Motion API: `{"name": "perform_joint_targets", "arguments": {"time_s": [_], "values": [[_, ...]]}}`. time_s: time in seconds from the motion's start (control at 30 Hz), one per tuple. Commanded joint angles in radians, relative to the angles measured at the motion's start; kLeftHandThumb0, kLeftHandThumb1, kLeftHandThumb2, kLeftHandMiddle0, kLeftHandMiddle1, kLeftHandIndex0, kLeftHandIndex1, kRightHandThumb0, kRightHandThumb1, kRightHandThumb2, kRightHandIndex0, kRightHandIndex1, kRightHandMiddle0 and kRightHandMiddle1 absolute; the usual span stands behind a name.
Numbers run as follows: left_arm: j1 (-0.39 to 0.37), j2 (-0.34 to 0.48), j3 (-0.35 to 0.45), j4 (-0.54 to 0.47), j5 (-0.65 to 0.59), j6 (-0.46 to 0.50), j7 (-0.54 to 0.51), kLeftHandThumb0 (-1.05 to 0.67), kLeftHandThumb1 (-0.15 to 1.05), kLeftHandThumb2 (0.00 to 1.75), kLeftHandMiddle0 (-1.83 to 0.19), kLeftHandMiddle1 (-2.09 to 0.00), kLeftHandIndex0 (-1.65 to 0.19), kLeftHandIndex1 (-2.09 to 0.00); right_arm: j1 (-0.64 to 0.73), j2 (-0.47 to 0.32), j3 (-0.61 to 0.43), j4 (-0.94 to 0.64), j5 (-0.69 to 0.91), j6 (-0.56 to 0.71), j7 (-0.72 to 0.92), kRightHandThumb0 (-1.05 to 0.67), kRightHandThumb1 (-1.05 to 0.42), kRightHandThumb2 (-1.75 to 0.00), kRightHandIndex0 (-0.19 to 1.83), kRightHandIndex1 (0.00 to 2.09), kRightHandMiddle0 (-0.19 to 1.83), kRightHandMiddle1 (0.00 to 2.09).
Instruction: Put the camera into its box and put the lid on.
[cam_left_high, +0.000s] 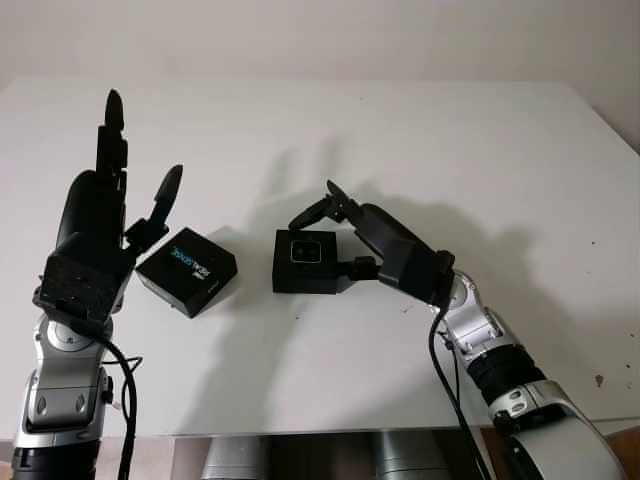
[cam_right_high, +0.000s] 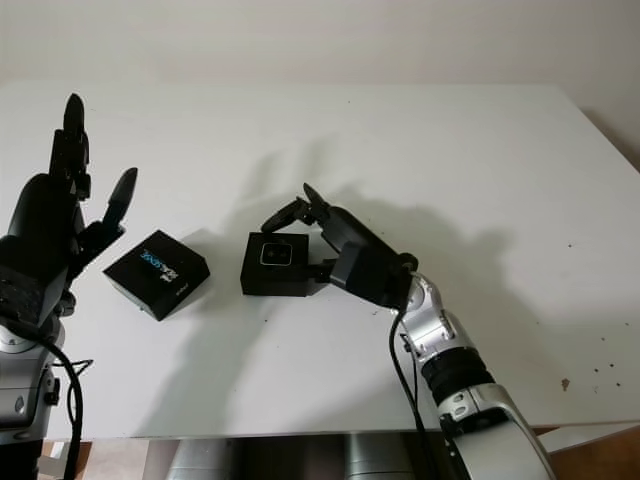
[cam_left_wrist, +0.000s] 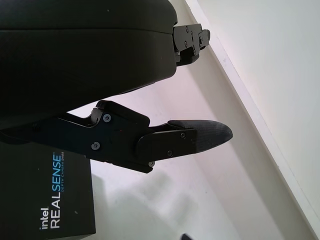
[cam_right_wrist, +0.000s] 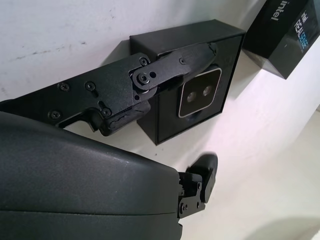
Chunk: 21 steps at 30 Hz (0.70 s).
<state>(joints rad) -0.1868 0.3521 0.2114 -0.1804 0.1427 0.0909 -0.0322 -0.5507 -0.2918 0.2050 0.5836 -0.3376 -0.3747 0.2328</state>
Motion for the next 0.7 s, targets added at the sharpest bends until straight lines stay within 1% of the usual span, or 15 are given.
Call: {"name": "perform_joint_targets", "arguments": {"time_s": [0.0, 0.23, 0.3, 0.4, 0.5, 0.6, 0.67], "values": [[0.001, 0.004, 0.004, -0.004, -0.001, -0.011, 0.002, -0.63, 1.05, 0.50, 0.14, -0.06, 0.15, -0.06, 0.018, -0.029, -0.023, -0.094, -0.006, 0.009, -0.023, -0.70, -0.89, -0.06, -0.19, 0.00, -0.17, 0.05], [-0.011, 0.007, -0.005, 0.016, 0.008, -0.029, 0.001, -0.63, 1.05, 0.52, 0.14, -0.06, 0.16, -0.06, 0.068, -0.063, -0.122, -0.323, 0.067, -0.003, -0.064, -0.76, -1.03, -0.10, -0.18, 0.02, -0.14, 0.07], [-0.015, 0.005, -0.009, 0.017, 0.012, -0.024, 0.003, -0.63, 1.05, 0.52, 0.13, -0.06, 0.15, -0.06, 0.079, -0.068, -0.148, -0.366, 0.091, 0.003, -0.067, -0.78, -1.04, -0.14, -0.16, 0.04, -0.12, 0.07], [-0.020, 0.007, -0.011, 0.018, 0.024, -0.023, 0.008, -0.65, 1.05, 0.51, 0.12, -0.06, 0.14, -0.06, 0.091, -0.061, -0.182, -0.413, 0.140, 0.045, -0.062, -0.81, -1.05, -0.18, -0.14, 0.06, -0.10, 0.08], [-0.025, 0.032, -0.004, 0.025, 0.024, -0.035, -0.012, -0.68, 1.05, 0.49, 0.10, -0.07, 0.13, -0.07, 0.100, -0.057, -0.211, -0.432, 0.224, 0.083, -0.024, -0.77, -1.05, -0.14, -0.14, 0.05, -0.10, 0.08], [-0.029, 0.094, 0.008, 0.024, 0.006, -0.035, -0.081, -0.67, 1.05, 0.45, 0.06, -0.08, 0.09, -0.09, 0.105, -0.075, -0.231, -0.435, 0.262, 0.124, 0.009, -0.74, -1.05, -0.13, -0.16, 0.04, -0.11, 0.07], [-0.035, 0.138, 0.025, 0.017, -0.016, -0.014, -0.132, -0.65, 1.05, 0.36, -0.02, -0.10, 0.04, -0.10, 0.108, -0.085, -0.248, -0.425, 0.289, 0.143, 0.032, -0.74, -1.05, -0.13, -0.16, 0.05, -0.10, 0.07]]}}
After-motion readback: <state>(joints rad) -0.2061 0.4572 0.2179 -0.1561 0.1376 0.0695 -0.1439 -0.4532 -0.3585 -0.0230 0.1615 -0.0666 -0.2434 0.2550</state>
